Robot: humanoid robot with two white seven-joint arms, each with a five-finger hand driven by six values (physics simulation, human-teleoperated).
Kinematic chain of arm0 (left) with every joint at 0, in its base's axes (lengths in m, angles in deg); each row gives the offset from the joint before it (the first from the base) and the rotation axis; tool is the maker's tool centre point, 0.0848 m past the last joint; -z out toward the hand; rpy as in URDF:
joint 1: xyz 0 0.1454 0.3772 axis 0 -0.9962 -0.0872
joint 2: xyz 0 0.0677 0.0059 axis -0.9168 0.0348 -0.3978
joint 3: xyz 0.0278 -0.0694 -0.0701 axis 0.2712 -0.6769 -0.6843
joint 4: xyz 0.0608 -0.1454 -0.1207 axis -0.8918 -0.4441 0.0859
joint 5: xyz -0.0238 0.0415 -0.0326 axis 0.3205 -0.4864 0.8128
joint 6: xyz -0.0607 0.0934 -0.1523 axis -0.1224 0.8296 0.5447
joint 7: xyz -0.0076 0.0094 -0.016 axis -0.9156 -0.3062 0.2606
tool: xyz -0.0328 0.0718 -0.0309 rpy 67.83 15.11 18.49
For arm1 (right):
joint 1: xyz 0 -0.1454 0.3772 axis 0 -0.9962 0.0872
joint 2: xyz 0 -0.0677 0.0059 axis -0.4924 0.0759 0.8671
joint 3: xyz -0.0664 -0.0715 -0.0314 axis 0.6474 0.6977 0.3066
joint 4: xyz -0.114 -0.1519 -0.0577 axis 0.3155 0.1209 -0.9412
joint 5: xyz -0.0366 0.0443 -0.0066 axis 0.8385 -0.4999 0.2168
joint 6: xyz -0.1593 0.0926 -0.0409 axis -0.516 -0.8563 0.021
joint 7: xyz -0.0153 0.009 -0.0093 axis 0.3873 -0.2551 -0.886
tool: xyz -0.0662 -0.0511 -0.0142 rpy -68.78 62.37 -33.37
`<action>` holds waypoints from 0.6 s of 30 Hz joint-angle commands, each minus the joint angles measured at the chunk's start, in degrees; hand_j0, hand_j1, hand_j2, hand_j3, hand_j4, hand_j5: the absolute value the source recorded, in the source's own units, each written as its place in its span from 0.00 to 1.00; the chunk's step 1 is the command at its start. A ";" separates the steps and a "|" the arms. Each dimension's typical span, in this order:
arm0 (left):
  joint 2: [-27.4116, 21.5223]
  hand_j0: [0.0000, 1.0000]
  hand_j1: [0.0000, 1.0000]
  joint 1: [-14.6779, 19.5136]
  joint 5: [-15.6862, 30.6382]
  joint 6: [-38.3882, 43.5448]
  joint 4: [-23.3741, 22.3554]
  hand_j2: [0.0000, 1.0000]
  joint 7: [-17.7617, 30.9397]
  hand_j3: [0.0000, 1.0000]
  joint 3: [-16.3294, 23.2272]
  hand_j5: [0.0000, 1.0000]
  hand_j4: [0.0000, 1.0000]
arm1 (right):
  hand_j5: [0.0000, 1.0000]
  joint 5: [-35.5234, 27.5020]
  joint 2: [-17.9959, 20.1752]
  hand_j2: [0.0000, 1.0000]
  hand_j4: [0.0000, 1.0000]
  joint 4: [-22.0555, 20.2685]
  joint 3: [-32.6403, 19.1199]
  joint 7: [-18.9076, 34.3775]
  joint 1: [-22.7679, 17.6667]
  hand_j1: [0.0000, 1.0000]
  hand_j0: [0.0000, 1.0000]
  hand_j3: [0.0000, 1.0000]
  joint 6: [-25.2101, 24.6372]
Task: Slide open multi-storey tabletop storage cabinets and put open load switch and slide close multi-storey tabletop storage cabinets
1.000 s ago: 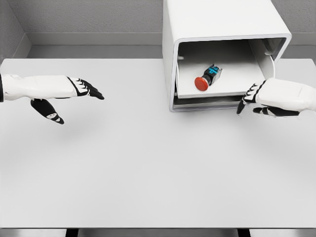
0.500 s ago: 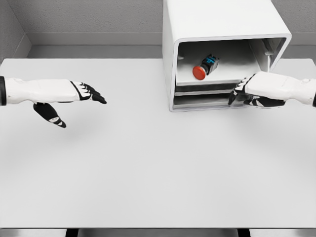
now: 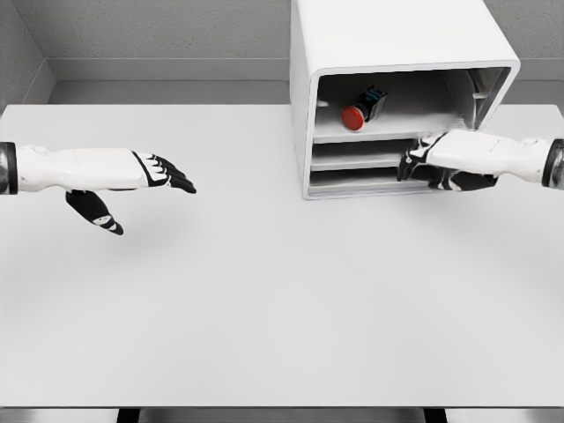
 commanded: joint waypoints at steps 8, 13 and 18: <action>-0.15 1.00 1.00 -0.53 0.38 0.13 0.07 1.00 -0.01 1.00 0.06 1.00 1.00 | 1.00 -0.11 7.72 1.00 1.00 -7.10 -18.21 -1.18 -15.20 1.00 1.00 1.00 -0.14; -0.15 1.00 1.00 -0.53 0.38 0.13 0.07 1.00 -0.10 1.00 0.06 1.00 1.00 | 1.00 -0.11 7.72 1.00 1.00 -7.11 -17.95 -1.18 -16.97 1.00 1.00 1.00 -0.14; -0.06 1.00 1.00 -0.97 0.38 0.13 0.07 1.00 -0.10 1.00 0.06 1.00 1.00 | 1.00 -0.55 7.72 1.00 1.00 -7.02 -17.86 -1.18 -17.05 1.00 1.00 1.00 -0.14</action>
